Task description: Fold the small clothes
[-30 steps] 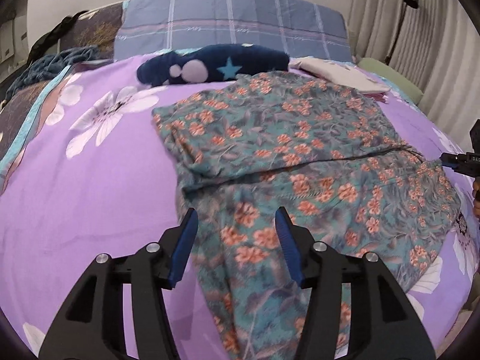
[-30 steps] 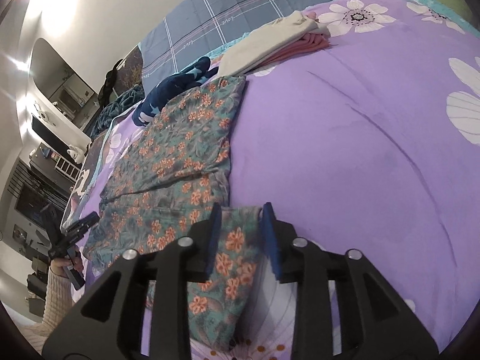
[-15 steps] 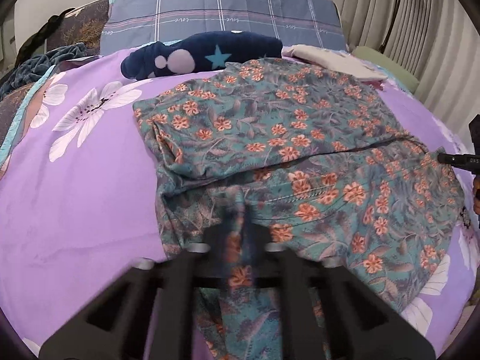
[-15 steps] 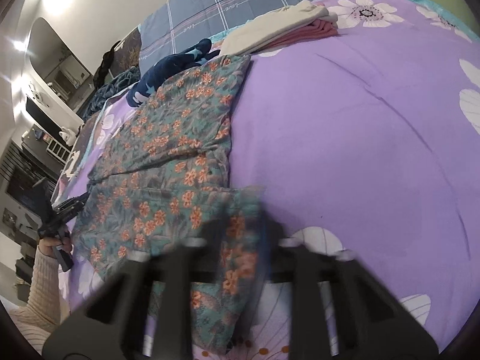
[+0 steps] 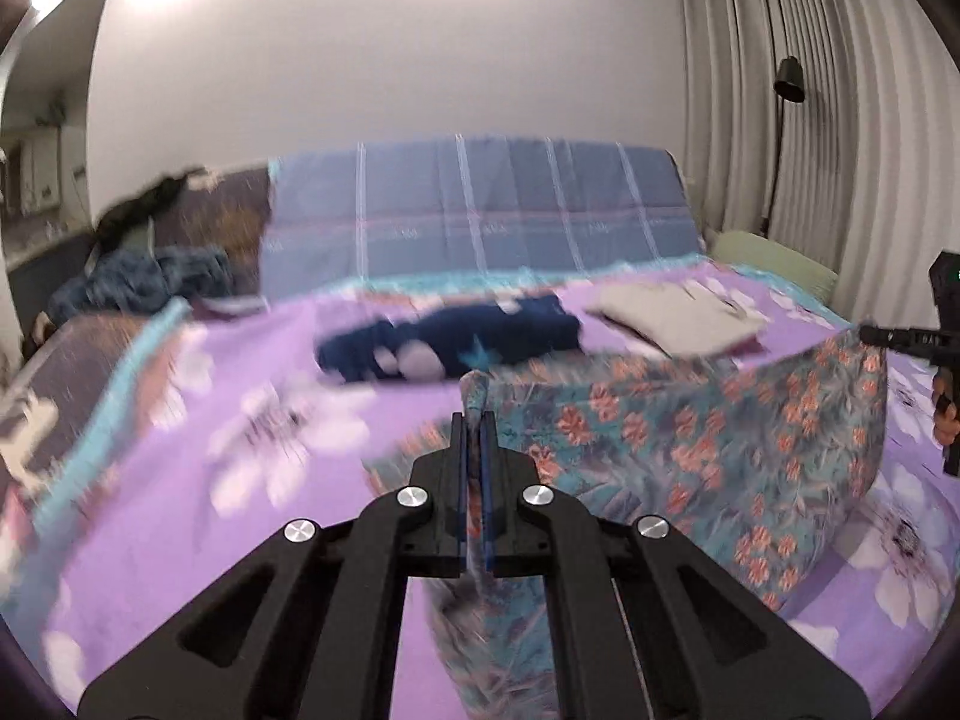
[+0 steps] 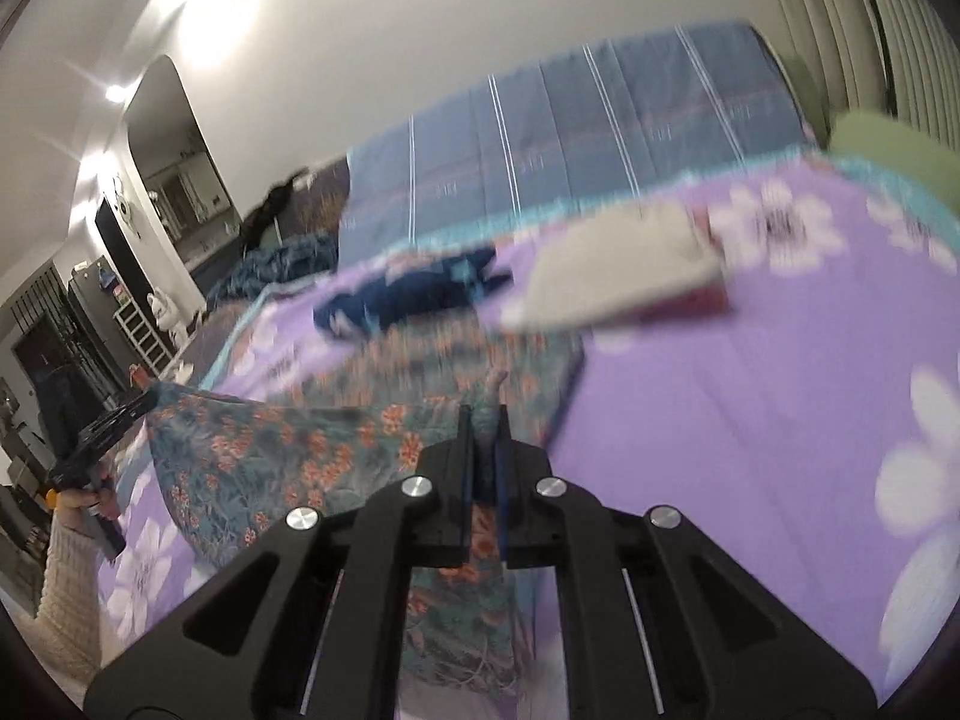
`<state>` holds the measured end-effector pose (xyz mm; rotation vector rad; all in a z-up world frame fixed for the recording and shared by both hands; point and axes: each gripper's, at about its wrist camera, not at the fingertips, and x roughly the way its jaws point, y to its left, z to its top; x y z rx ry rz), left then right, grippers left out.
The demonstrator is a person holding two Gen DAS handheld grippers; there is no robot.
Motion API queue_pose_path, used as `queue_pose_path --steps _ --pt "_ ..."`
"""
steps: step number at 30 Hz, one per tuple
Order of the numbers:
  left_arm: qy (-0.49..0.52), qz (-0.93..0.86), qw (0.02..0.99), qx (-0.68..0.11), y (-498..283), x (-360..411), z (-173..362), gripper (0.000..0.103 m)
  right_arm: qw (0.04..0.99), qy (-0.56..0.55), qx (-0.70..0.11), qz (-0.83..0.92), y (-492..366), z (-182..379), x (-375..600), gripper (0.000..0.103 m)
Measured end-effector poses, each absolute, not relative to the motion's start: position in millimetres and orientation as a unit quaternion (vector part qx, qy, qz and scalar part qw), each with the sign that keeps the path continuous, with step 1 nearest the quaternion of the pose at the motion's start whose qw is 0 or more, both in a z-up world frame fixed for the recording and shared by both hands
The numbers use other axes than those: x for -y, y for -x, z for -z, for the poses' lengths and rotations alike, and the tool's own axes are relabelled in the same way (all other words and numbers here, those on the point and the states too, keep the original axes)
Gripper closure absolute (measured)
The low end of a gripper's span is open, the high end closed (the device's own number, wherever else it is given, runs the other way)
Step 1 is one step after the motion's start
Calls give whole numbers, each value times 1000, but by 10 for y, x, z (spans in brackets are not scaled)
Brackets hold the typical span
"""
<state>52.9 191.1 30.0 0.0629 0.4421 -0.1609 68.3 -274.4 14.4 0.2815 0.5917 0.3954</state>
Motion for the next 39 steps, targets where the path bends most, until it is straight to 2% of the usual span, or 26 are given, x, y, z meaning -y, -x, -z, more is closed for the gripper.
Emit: queue_pose_path --steps 4,9,17,21,22,24,26,28,30,39 --pt "-36 51 975 -215 -917 -2003 -448 100 934 -132 -274 -187 -1174 -369 2631 98" --pt "-32 29 969 -242 -1491 -2072 -286 100 932 -120 -296 -170 -1932 -326 2429 98" --pt "-50 1 944 -326 -2577 -2061 458 99 911 -122 -376 -117 -3044 393 2194 97" --pt "-74 -17 921 -381 -2756 -2076 955 94 898 -113 -417 -81 -3248 791 2182 88" --pt "-74 -17 920 -385 -2720 -2092 1005 90 896 -121 -418 -84 -3222 825 2215 86" --pt "-66 -10 923 -378 -2552 -2164 1016 74 893 -137 -419 -96 -3082 841 2323 82" --pt "-43 -4 934 -356 -2256 -2266 894 65 893 -140 -415 -104 -2837 785 2462 81" --pt "-21 2 941 -339 -1995 -2318 786 61 894 -144 -410 -112 -2557 717 2583 79" --pt "1 11 946 -324 -1599 -2372 681 47 894 -154 -405 -117 -2169 670 2727 75" --pt "42 40 942 -330 -244 -2166 686 45 878 -188 -416 -145 -735 781 2771 68"
